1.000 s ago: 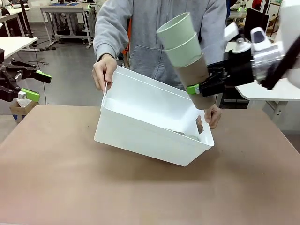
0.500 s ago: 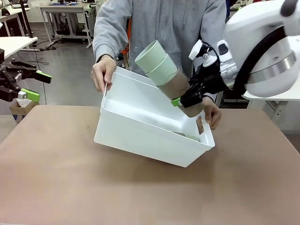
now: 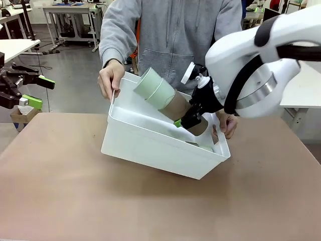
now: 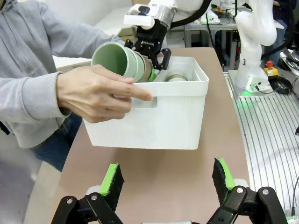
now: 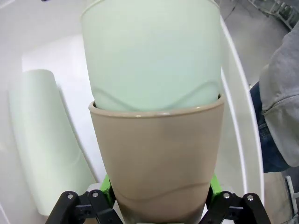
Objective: Stack the cups and store them in the basket.
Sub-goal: Place the stack of Reusable plastic cups into the Pantry Basket.
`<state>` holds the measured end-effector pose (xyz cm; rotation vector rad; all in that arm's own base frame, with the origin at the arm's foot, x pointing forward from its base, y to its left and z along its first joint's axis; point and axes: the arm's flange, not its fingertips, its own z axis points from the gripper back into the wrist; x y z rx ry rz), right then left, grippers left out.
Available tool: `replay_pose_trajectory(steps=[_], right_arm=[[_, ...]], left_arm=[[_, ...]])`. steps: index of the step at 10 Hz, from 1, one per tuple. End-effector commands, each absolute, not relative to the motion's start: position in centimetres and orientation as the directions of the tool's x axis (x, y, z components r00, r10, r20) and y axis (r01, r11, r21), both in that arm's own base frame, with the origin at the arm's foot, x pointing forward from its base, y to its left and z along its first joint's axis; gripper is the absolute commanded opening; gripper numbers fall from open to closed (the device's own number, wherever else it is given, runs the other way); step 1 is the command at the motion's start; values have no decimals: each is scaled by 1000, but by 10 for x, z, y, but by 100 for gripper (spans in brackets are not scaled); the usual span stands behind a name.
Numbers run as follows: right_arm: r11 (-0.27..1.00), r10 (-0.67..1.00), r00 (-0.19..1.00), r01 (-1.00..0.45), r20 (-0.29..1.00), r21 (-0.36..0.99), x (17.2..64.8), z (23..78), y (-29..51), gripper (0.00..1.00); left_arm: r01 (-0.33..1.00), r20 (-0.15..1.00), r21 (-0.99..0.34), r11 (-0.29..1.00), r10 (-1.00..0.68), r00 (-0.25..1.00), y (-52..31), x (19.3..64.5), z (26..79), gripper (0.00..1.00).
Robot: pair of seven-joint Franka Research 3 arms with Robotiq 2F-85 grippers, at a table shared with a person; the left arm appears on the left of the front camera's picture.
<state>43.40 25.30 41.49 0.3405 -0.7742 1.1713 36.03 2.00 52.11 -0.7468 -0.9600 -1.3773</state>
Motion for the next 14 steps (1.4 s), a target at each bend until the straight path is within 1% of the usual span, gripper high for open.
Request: replay_pose_trajectory(steps=[1, 5, 7, 13, 14], right_arm=[[389, 712, 182, -906, 678, -166, 441, 418, 265, 86], [343, 741, 137, -918, 657, -196, 445, 408, 266, 86], [322, 746, 125, -928, 655, -189, 449, 403, 263, 86], [257, 745, 88, -953, 662, -162, 465, 384, 250, 86], [253, 725, 58, -949, 686, -187, 469, 380, 249, 86]], left_arm=[[992, 891, 104, 75, -450, -59, 21, 359, 523, 100], [992, 891, 104, 75, -450, -59, 21, 359, 523, 100], [992, 891, 104, 75, -450, -59, 21, 359, 523, 100], [992, 891, 104, 75, -450, -59, 21, 359, 523, 100], [992, 891, 104, 75, -450, -59, 21, 359, 523, 100]])
